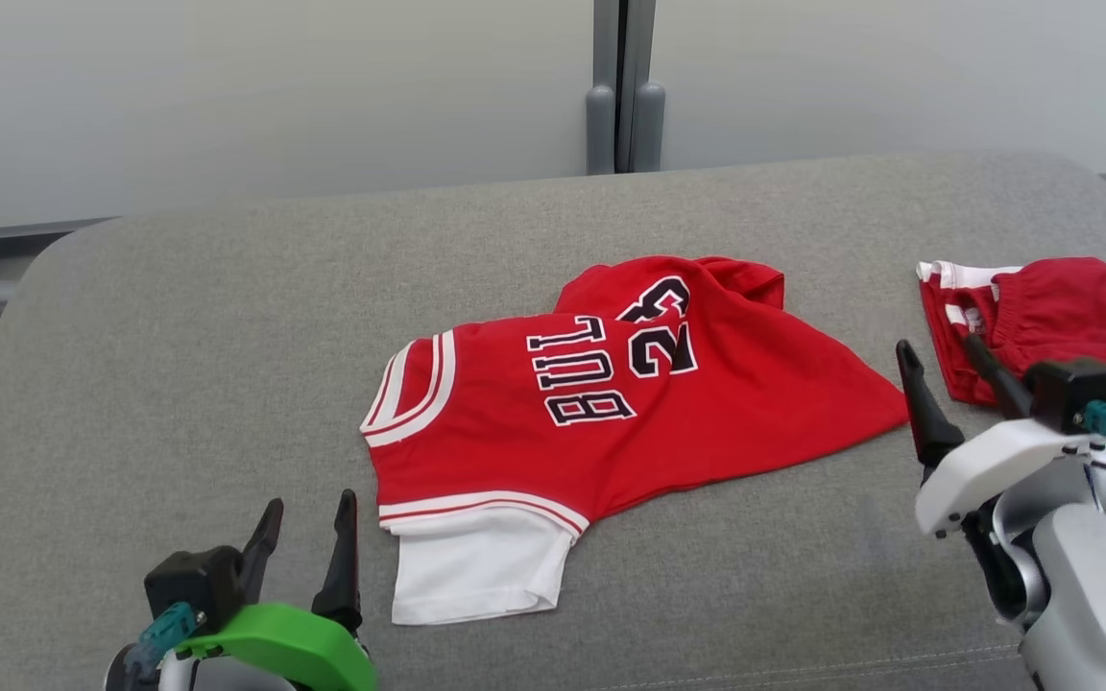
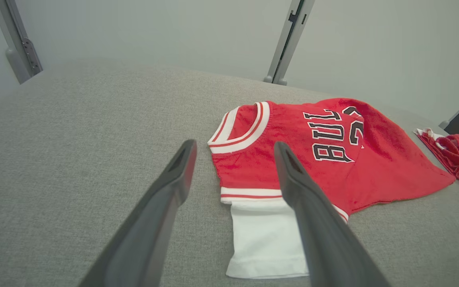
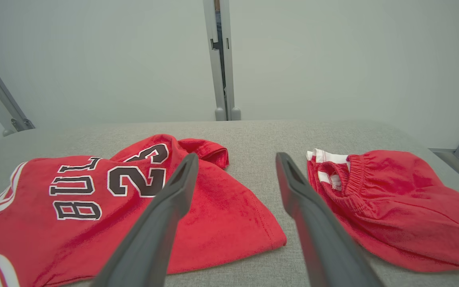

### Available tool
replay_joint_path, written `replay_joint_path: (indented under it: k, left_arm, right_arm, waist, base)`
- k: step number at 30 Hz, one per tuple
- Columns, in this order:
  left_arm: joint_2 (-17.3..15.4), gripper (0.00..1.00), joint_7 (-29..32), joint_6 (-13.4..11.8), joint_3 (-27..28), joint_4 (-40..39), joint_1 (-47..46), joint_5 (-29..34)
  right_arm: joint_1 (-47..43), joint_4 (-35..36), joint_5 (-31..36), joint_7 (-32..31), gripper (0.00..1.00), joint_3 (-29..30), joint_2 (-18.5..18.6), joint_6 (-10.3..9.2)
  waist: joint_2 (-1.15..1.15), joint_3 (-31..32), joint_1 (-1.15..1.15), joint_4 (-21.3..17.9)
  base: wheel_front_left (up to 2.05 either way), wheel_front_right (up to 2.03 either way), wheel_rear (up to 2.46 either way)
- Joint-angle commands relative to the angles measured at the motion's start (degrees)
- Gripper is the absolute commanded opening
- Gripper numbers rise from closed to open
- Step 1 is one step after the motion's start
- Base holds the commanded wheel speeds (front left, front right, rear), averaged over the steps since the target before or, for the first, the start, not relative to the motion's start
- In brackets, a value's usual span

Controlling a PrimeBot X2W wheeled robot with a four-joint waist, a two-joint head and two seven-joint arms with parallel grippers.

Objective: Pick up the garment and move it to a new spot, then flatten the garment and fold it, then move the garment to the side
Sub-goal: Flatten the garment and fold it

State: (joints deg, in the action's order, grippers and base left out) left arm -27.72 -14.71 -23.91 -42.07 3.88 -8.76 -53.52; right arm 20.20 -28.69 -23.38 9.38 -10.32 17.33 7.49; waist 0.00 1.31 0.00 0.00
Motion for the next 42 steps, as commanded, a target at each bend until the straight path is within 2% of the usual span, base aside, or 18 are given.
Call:
replay_joint_path:
  k: [1, 9, 13, 18, 23, 31, 42]
  left_arm:
    - [-0.65, 1.00, -0.30, 0.25, 0.95, -0.15, 1.59, 0.81]
    - [-2.94, 1.00, -0.43, 1.36, 5.98, -1.05, 5.09, 4.97]
    - [-3.58, 1.00, -0.44, 2.59, 7.44, -0.96, 6.04, 5.99]
    - [-4.21, 1.00, -0.45, 5.40, 9.12, 0.17, 7.30, 6.59]
    - [-4.64, 1.00, -0.46, 8.40, 9.98, 1.47, 7.64, 6.97]
    - [-3.64, 1.00, -0.46, 10.75, 12.68, 2.61, 5.56, 8.72]
    - [-3.87, 1.00, 0.36, 11.34, 11.68, 4.01, 5.10, 9.50]
  right_arm:
    - [-2.79, 2.31, 1.82, -0.59, 1.00, 1.55, -1.40, 0.00]
    - [-13.13, 16.41, 9.35, -6.17, 1.00, 8.00, -9.43, 0.00]
    - [-15.52, 20.57, 11.29, -8.41, 1.00, 8.79, -11.29, -0.01]
    - [-18.05, 25.40, 12.24, -11.10, 1.00, 9.14, -13.07, 0.00]
    - [-19.64, 27.73, 12.71, -12.39, 1.00, 9.86, -13.90, 0.00]
    - [-20.99, 29.39, 12.57, -13.49, 1.00, 10.01, -14.33, 0.00]
    - [-22.34, 27.50, 10.35, -12.11, 1.00, 9.70, -14.40, 0.00]
  waist:
    - [0.00, 1.57, 0.00, -0.79]
    - [0.00, 2.75, 0.00, -0.12]
    - [0.00, 2.98, 0.00, 0.20]
    - [0.00, 3.32, 0.00, 0.83]
    - [0.00, 3.83, 0.00, 1.58]
    - [0.00, 4.37, 0.00, 2.96]
    - [0.00, 5.85, 0.00, 3.22]
  base:
    - [0.00, 0.00, 0.00]
    - [0.00, 0.00, 0.00]
    - [0.00, 0.00, 0.00]
    - [0.00, 0.00, 0.00]
    - [0.00, 0.00, 0.00]
    - [0.00, 0.00, 0.00]
    - [0.00, 0.00, 0.00]
